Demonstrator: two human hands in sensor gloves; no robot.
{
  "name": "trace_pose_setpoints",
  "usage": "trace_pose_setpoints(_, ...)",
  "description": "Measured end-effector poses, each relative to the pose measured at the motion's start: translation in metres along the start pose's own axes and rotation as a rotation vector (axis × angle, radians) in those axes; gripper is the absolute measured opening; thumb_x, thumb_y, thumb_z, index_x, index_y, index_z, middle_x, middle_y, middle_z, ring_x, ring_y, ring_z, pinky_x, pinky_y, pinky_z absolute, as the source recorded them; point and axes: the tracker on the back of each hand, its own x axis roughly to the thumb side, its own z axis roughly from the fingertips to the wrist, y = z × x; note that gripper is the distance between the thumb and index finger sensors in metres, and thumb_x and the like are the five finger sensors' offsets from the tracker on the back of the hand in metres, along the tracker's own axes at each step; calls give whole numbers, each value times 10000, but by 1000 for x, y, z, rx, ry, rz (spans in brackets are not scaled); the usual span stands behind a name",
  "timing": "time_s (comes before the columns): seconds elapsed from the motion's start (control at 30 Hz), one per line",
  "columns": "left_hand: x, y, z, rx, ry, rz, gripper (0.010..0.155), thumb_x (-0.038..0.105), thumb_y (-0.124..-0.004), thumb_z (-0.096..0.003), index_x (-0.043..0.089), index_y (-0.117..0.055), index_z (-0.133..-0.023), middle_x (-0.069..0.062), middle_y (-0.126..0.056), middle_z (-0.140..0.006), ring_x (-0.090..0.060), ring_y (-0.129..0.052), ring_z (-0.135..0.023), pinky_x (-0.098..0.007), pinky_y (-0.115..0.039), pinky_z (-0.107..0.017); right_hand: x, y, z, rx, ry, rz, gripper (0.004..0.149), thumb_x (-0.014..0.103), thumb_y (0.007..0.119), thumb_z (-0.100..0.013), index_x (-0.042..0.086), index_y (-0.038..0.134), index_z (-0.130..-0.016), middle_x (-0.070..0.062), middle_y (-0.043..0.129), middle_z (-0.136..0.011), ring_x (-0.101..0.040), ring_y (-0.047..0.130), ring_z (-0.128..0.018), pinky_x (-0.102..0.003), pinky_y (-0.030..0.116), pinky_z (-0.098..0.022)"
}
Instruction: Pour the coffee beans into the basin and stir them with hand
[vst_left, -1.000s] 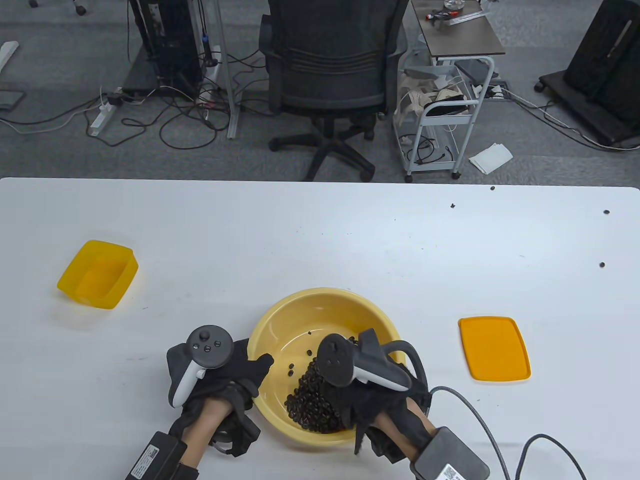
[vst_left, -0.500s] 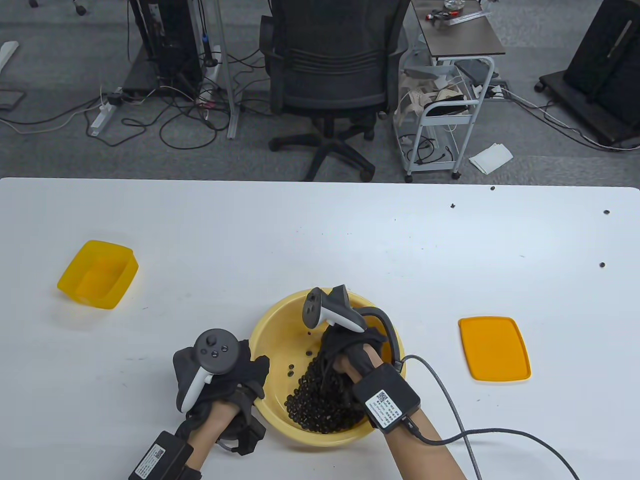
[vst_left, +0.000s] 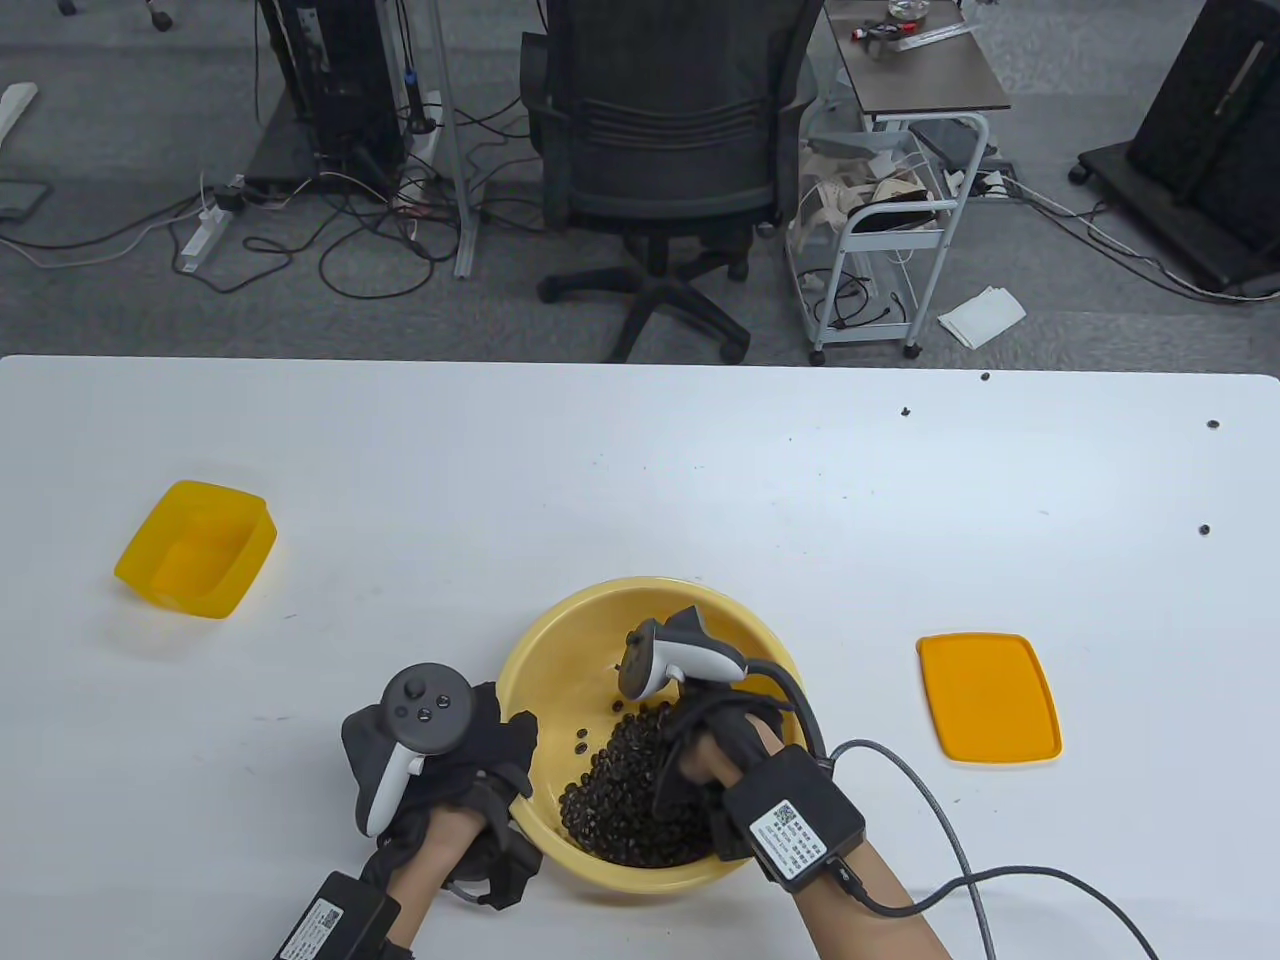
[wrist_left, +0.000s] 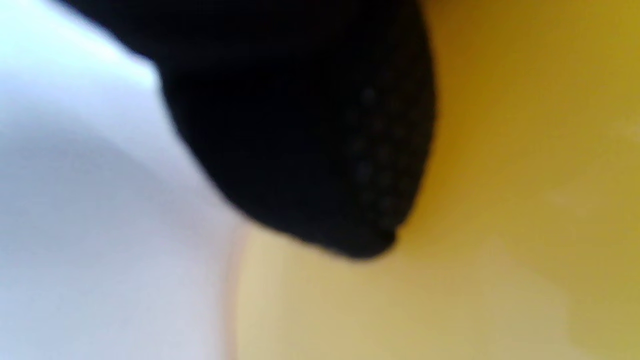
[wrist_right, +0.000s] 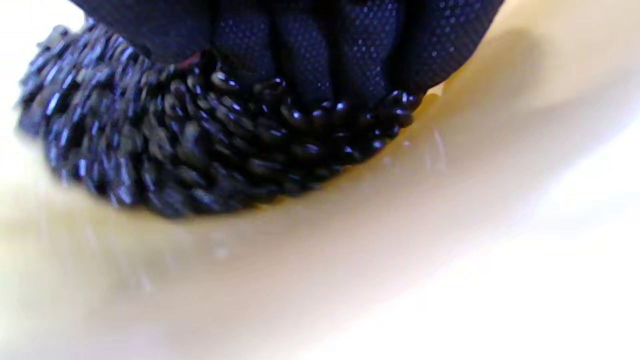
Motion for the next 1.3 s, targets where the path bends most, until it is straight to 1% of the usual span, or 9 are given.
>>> trace_pose_setpoints(0.27,-1,0,1,-1,5,14,611,374,-792,-462,-35,-644,-891,-223,-1045,-633,-128,-1130,-41,-168,-974,56,34,19,13,35,-194,-70,551,428,675,-429,168,686,-915,-102,744,-925,-321,810,-820,-425,742,-588)
trace_pose_setpoints(0.43,-1,0,1,-10,-10,22,624,378,-780,-466,-42,-625,-901,-227,-1034,-644,-128,-1128,-58,-173,-972,41,54,13,10,-8,-252,-143,557,399,676,-435,173,625,-942,-98,691,-960,-307,778,-850,-416,716,-616)
trace_pose_setpoints(0.57,-1,0,1,-22,-23,14,632,382,-768,-470,-47,-612,-907,-230,-1026,-653,-137,-1130,-79,-184,-974,25,67,-2,3,-138,-267,-207,557,371,695,-425,174,625,-942,-91,661,-976,-315,733,-872,-437,670,-630)
trace_pose_setpoints(0.67,-1,0,1,-26,-29,10,637,383,-761,-473,-51,-601,-912,-231,-1021,-660,-140,-1132,-92,-189,-975,16,72,-15,-4,-162,-233,-223,547,363,692,-441,194,612,-955,-73,623,-1005,-311,671,-905,-450,610,-664)
trace_pose_setpoints(0.73,-1,0,1,-32,-29,5,639,381,-758,-475,-55,-597,-913,-228,-1020,-663,-140,-1133,-99,-191,-977,13,74,-26,-10,-292,-206,-232,532,362,702,-429,179,649,-926,-78,654,-987,-313,700,-886,-449,627,-650)
trace_pose_setpoints(0.83,-1,0,1,-37,-31,5,639,380,-759,-475,-53,-593,-915,-227,-1017,-667,-141,-1134,-105,-194,-977,8,71,-38,-15,-473,-120,-89,513,377,703,-418,217,672,-904,-43,661,-982,-301,699,-892,-444,638,-646)
trace_pose_setpoints(0.87,-1,0,1,-38,-32,4,639,379,-759,-475,-53,-591,-915,-226,-1018,-667,-139,-1135,-107,-194,-977,7,69,-41,-18,-540,-54,-47,509,376,707,-414,230,672,-901,-39,657,-977,-302,695,-896,-447,634,-649)
trace_pose_setpoints(0.9,0,0,1,-40,-32,1,640,379,-759,-475,-55,-591,-916,-227,-1017,-669,-140,-1135,-107,-194,-977,7,66,-44,-20,-568,-13,-5,502,380,706,-412,241,673,-894,-37,658,-968,-299,699,-893,-444,636,-649)
trace_pose_setpoints(1.3,0,0,2,-40,-29,-3,640,387,-753,-479,-46,-588,-920,-220,-1016,-675,-137,-1135,-115,-191,-978,1,34,-52,-23,-549,243,85,525,402,699,-419,212,653,-907,-73,683,-927,-313,761,-857,-445,680,-624)
